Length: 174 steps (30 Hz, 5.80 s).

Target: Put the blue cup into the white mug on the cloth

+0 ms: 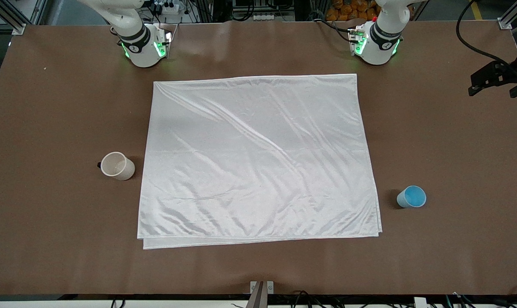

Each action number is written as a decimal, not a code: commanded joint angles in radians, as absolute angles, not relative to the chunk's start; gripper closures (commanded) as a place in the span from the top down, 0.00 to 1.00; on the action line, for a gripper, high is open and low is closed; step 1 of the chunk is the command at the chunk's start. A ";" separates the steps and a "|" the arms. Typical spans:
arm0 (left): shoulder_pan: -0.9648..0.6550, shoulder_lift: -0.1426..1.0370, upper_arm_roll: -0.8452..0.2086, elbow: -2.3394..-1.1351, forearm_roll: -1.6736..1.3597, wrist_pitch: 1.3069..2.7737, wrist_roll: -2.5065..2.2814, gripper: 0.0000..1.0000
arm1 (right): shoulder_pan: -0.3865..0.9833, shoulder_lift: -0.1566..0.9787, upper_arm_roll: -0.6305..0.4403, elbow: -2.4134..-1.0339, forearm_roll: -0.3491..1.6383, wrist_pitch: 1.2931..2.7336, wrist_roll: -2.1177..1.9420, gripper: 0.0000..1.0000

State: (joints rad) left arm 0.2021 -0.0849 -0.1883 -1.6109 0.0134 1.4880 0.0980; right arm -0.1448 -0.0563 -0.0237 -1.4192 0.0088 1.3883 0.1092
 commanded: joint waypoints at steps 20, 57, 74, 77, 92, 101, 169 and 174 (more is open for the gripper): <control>0.213 -0.081 -0.192 -1.615 0.003 1.486 0.089 1.00 | -0.133 -0.051 -0.012 -1.410 0.020 1.381 0.094 1.00; 0.255 -0.008 -0.190 -1.611 0.011 1.486 0.061 1.00 | -0.109 -0.060 -0.012 -1.417 0.006 1.378 0.097 1.00; 0.244 0.178 -0.193 -1.516 0.017 1.497 0.060 1.00 | -0.114 -0.055 -0.014 -1.485 0.006 1.422 0.097 1.00; 0.245 0.215 -0.192 -1.494 0.018 1.509 0.063 1.00 | -0.110 -0.055 -0.014 -1.506 0.006 1.446 0.097 1.00; 0.239 0.333 -0.192 -1.494 0.051 1.658 0.063 1.00 | -0.106 -0.049 -0.012 -1.718 0.009 1.663 0.097 1.00; 0.238 0.403 -0.198 -1.494 0.092 1.735 0.061 1.00 | -0.095 -0.023 -0.012 -1.848 0.012 1.804 0.095 1.00; 0.219 0.698 -0.190 -1.497 0.212 2.102 0.060 0.00 | -0.026 0.354 -0.011 -2.068 0.018 2.295 0.098 0.56; 0.222 0.696 -0.190 -1.497 0.212 2.100 0.058 0.00 | -0.026 0.364 -0.011 -2.068 0.018 2.298 0.098 0.56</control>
State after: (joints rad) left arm 0.2178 0.6936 -0.1879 -1.5081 0.1925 2.0993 0.0752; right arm -0.0284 0.3625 -0.0084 -2.0529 0.0079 2.2782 0.1061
